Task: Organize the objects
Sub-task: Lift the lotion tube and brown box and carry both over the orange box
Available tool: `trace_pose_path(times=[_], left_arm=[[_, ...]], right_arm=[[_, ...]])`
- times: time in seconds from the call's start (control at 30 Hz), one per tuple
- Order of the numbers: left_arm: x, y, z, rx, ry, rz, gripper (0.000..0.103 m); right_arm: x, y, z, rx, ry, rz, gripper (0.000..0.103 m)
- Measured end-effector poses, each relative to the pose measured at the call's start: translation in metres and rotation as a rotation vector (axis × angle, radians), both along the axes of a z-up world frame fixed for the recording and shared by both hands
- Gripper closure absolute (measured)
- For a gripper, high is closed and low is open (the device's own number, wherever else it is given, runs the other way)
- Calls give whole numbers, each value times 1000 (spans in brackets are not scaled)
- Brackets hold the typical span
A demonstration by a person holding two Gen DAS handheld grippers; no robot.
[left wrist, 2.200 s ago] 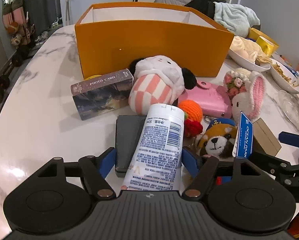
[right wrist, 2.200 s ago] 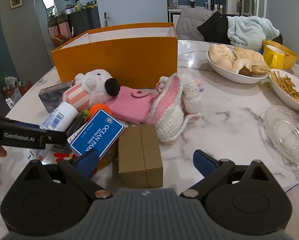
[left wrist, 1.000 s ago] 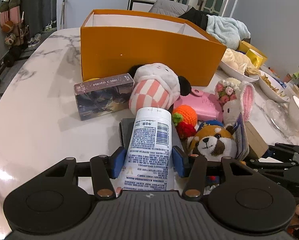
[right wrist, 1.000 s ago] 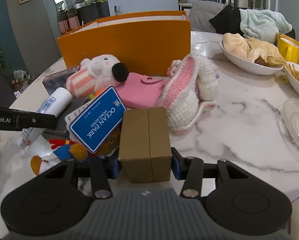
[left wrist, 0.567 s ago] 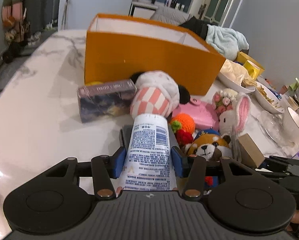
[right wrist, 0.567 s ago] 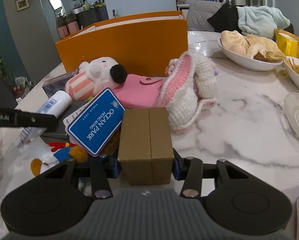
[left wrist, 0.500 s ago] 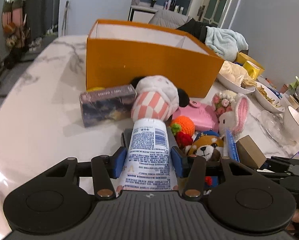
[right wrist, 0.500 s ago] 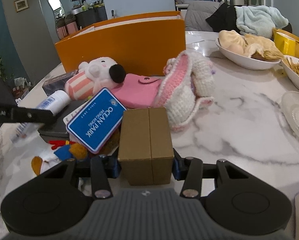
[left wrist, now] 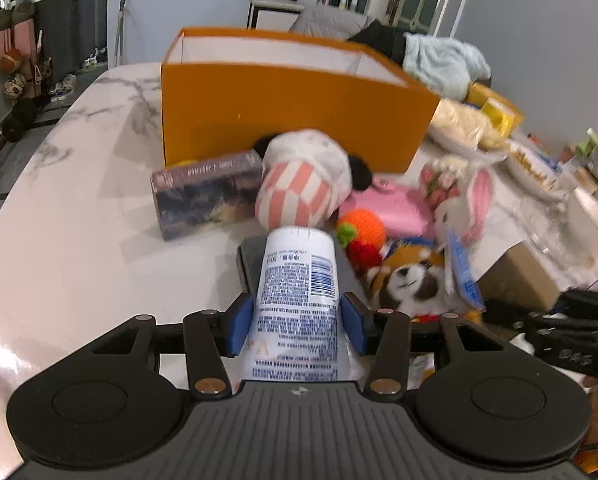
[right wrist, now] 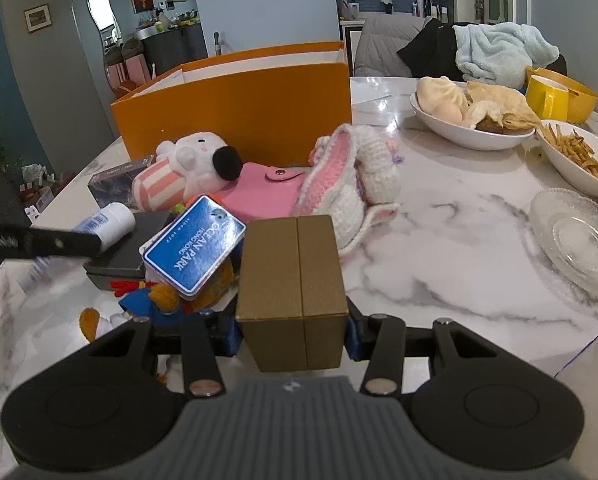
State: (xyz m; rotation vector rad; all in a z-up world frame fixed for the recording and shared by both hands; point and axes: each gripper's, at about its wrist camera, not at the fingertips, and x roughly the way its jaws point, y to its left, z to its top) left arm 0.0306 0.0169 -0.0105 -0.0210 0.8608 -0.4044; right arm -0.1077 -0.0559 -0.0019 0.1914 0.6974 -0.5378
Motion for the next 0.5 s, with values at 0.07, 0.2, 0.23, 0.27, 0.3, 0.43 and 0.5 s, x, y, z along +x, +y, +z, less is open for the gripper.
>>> trace_pose_path(times=[0.07,0.2,0.23,0.27,0.3,0.43,0.5], left_arm=[[-2,-3,-3,24,-26,1,47],[-4,-11,-2,72,-47,-23,48],[-4,-12,-2,75,-52,-38,48],[-4,-13,-1,71,-54,-46,49],[-4,-13,-2,68,-53,-50,49],[-6,-12,1,57,-69,-54,50],[-9,-11,6,60,-88,-46,50]], right_arm=[[0,1,-1,5,1,2,54],[1,4,-2,9,8,6,55],[1,4,-2,9,7,7,55],[1,4,-2,9,7,6,55],[1,4,-3,10,6,7,55],[0,3,-2,14,-2,6,56],[-1,2,-1,15,-10,2,56]])
